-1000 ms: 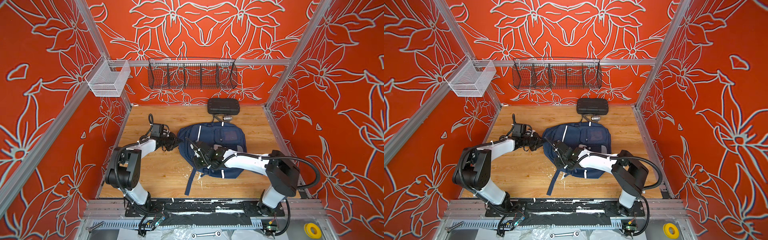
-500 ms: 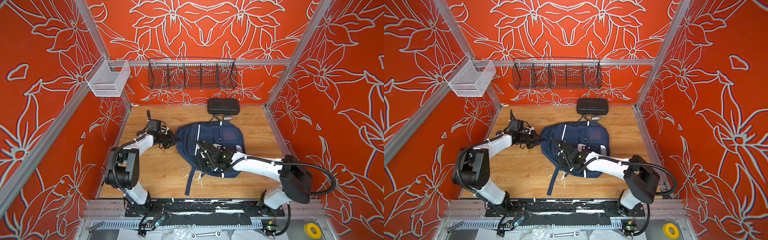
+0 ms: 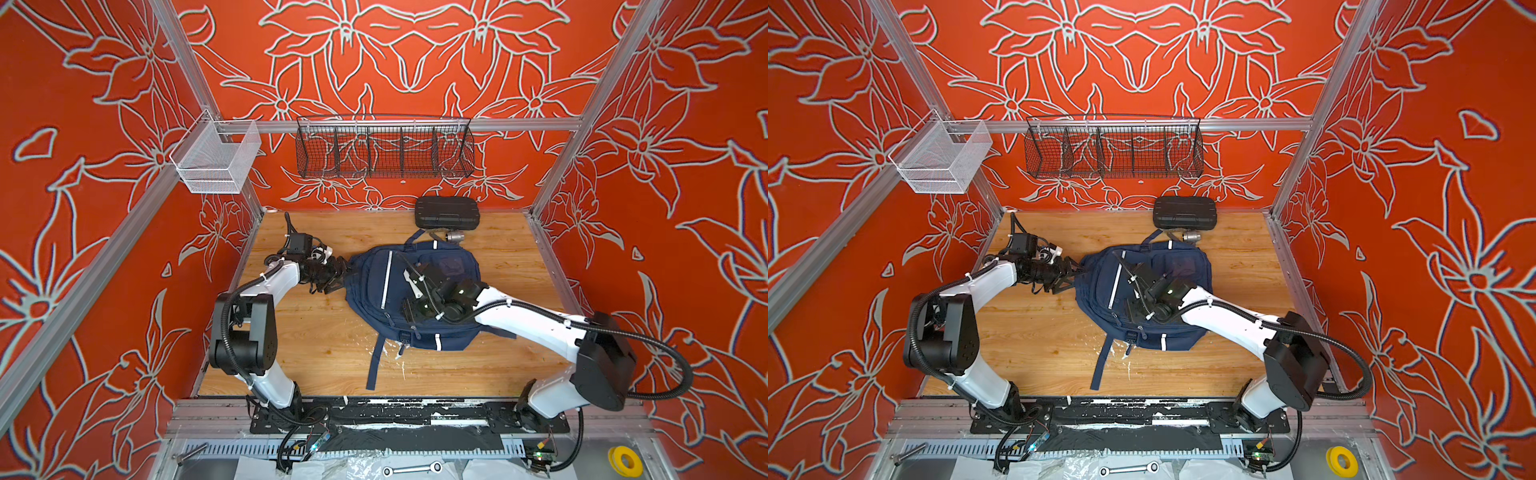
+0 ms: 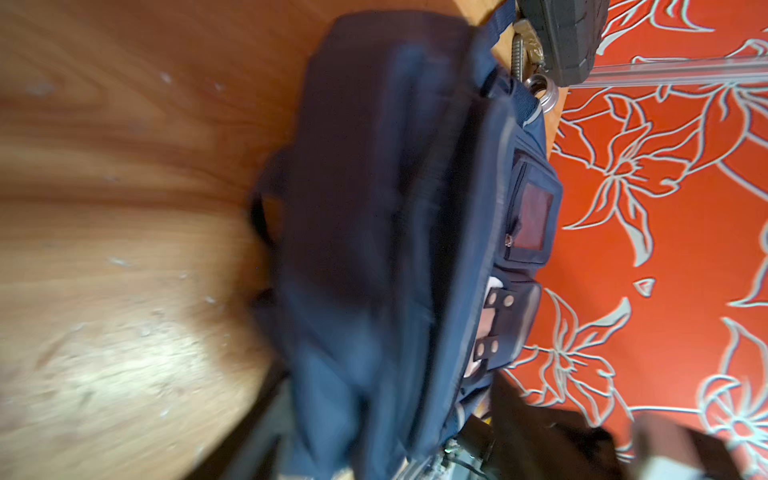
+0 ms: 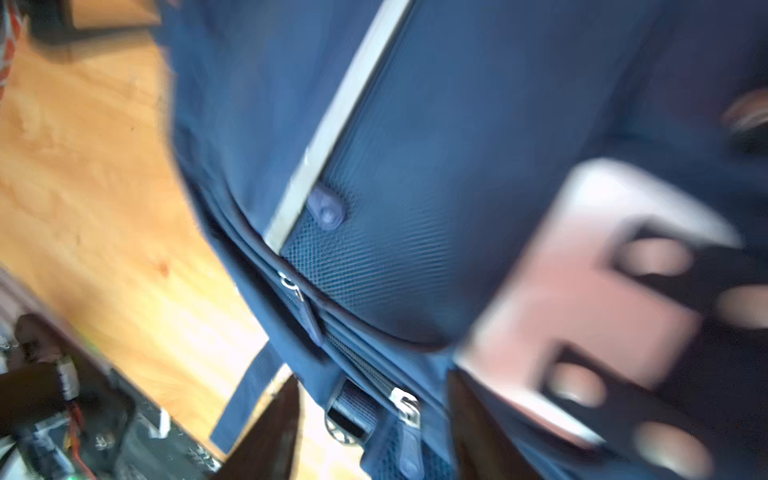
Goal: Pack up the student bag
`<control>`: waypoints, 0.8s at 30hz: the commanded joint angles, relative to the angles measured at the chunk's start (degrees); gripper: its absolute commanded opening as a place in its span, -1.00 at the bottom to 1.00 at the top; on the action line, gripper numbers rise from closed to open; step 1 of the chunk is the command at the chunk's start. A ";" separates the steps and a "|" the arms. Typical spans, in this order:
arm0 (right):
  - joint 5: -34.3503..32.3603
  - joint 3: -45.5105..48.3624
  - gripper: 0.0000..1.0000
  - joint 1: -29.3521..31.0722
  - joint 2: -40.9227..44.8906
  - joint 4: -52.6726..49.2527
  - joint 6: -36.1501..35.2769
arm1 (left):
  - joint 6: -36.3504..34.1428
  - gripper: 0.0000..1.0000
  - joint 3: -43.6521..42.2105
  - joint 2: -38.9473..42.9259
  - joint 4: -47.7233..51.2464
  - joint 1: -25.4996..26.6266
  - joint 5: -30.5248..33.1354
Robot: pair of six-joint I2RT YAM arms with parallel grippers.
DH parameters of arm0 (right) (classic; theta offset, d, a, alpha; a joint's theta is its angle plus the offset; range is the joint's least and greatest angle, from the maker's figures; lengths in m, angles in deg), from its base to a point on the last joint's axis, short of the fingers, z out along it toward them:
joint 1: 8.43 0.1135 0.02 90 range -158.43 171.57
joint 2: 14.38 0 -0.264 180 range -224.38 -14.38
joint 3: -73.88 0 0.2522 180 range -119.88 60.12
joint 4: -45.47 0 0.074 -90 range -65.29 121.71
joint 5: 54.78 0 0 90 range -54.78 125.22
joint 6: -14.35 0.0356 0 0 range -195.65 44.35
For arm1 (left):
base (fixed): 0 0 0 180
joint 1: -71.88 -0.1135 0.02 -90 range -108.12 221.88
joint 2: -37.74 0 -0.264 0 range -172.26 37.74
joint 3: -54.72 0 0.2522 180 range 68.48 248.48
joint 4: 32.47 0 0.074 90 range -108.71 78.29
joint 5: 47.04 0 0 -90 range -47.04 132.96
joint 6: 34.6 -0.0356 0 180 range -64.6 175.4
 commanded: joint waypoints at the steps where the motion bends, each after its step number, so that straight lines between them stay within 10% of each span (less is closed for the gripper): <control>1: -11.47 -0.04 0.73 -6.30 7.09 -2.59 -5.11 | -8.37 0.95 -0.18 10.79 1.07 0.02 7.08; 10: -27.71 29.15 0.94 -29.48 26.46 28.57 -25.28 | -18.18 0.95 -29.17 34.95 -21.07 -0.67 49.40; 17: -18.79 45.95 0.95 -41.30 24.15 55.05 -26.38 | -19.66 0.95 -35.34 28.64 -35.53 -1.80 51.86; 24: -10.19 48.27 0.95 -41.82 1.48 82.57 -30.03 | -23.09 0.95 -43.73 17.80 -60.57 -1.96 44.07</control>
